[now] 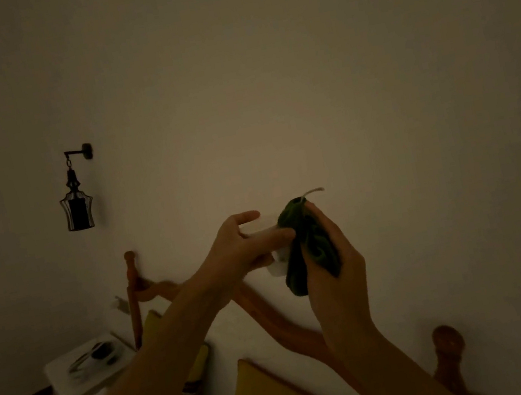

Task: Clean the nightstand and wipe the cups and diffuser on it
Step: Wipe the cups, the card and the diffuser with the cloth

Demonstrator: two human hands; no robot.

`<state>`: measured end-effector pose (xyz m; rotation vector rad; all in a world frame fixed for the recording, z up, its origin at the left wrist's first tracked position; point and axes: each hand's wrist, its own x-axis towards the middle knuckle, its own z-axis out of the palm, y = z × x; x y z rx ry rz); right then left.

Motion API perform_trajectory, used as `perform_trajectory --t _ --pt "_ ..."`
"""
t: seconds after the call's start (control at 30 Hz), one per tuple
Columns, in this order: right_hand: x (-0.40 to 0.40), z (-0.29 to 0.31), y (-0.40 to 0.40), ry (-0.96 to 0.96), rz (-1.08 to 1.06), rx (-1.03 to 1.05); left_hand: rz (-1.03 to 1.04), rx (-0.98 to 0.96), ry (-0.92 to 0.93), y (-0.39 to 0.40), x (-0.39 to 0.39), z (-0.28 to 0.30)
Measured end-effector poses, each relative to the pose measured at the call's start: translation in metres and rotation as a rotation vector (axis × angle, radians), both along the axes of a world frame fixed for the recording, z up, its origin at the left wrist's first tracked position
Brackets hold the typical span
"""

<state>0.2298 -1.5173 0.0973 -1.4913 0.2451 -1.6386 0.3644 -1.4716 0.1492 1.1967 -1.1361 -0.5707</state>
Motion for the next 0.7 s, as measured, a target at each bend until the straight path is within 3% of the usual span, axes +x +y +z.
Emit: perform_trajectory --t 0.13,0.2,0.27,0.33,0.47,0.63,0.7 --pt "-0.002 0.007 0.009 -0.088 0.022 0.047 0.047 -0.176 0.064 0.002 -0.014 -0.011" --pt "-0.001 0.008 0.011 -0.073 -0.012 0.008 0.086 -0.180 0.056 0.003 -0.024 -0.015" --pt "0.001 0.006 0.014 -0.043 -0.032 -0.063 0.034 -0.161 0.163 0.005 -0.033 -0.013" --pt "0.003 0.003 0.022 -0.015 -0.111 -0.208 -0.066 -0.165 0.294 0.011 -0.039 -0.008" --pt "0.009 -0.013 0.025 0.161 -0.415 -0.670 -0.073 -0.162 0.437 0.024 -0.038 0.001" --pt "-0.001 -0.029 0.006 0.288 -0.544 -0.888 -0.044 -0.181 0.453 0.039 -0.024 -0.003" --pt "-0.004 -0.028 0.006 0.277 -0.541 -0.885 -0.051 -0.157 0.445 0.040 -0.023 -0.008"
